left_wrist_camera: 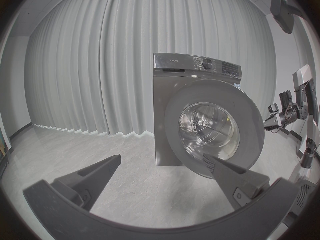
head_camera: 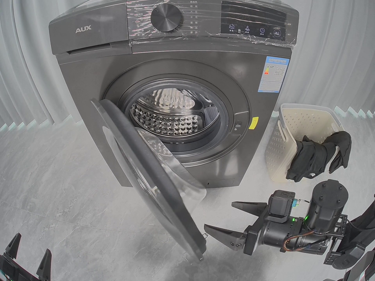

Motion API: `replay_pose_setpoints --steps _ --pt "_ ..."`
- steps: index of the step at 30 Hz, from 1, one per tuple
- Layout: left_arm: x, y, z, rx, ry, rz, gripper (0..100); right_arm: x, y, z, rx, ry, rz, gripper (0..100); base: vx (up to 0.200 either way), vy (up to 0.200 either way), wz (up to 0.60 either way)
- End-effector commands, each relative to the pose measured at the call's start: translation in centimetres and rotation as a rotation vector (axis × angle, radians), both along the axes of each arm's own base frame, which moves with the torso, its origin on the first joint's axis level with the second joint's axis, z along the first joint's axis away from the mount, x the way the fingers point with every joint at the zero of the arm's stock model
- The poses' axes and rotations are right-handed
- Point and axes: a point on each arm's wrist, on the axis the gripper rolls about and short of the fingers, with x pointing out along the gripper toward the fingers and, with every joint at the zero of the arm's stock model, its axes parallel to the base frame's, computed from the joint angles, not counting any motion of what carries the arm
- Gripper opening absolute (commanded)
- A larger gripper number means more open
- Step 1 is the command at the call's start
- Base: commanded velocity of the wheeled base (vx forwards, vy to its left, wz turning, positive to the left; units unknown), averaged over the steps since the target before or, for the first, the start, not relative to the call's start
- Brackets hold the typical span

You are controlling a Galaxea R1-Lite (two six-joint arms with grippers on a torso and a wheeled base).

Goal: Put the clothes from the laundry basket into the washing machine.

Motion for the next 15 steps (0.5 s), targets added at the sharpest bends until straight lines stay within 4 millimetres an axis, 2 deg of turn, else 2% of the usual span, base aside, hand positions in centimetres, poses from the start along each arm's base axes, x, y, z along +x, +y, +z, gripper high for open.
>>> replay_pose_setpoints --steps 1,2,5,11,12,13,14,15 --pt "0.0 0.0 -0.4 -0.001 -0.003 0.0 100 0.6 0.5 0.3 0.025 -0.024 -0.008 100 0.0 0.0 0.0" --pt "0.0 0.0 -0.5 0.001 -0.002 0.0 100 1.9 0.5 0.1 0.026 -0.028 -0.063 100 0.0 0.0 0.0" --pt "0.0 0.0 -0.5 0.001 -0.002 0.0 100 4.0 0.4 -0.4 0.015 -0.032 -0.156 100 0.0 0.0 0.0" --pt "0.0 0.0 -0.5 -0.001 -0.002 0.0 100 7.6 1.4 -2.2 -0.011 -0.017 -0.219 100 0.0 0.0 0.0" --pt "0.0 0.0 -0.5 -0.001 -0.002 0.0 100 7.6 1.4 -2.2 -0.011 -0.017 -0.219 100 0.0 0.0 0.0" --pt "0.0 0.0 -0.4 -0.001 -0.003 0.0 100 8.7 1.8 -3.1 -0.028 -0.005 -0.232 100 0.0 0.0 0.0" --pt "0.0 0.0 -0.4 -0.001 -0.003 0.0 100 8.7 1.8 -3.1 -0.028 -0.005 -0.232 100 -0.2 0.0 0.0" --pt "0.0 0.0 -0.5 -0.001 -0.002 0.0 100 9.7 2.0 -4.2 -0.044 0.007 -0.243 100 -0.2 0.0 0.0"
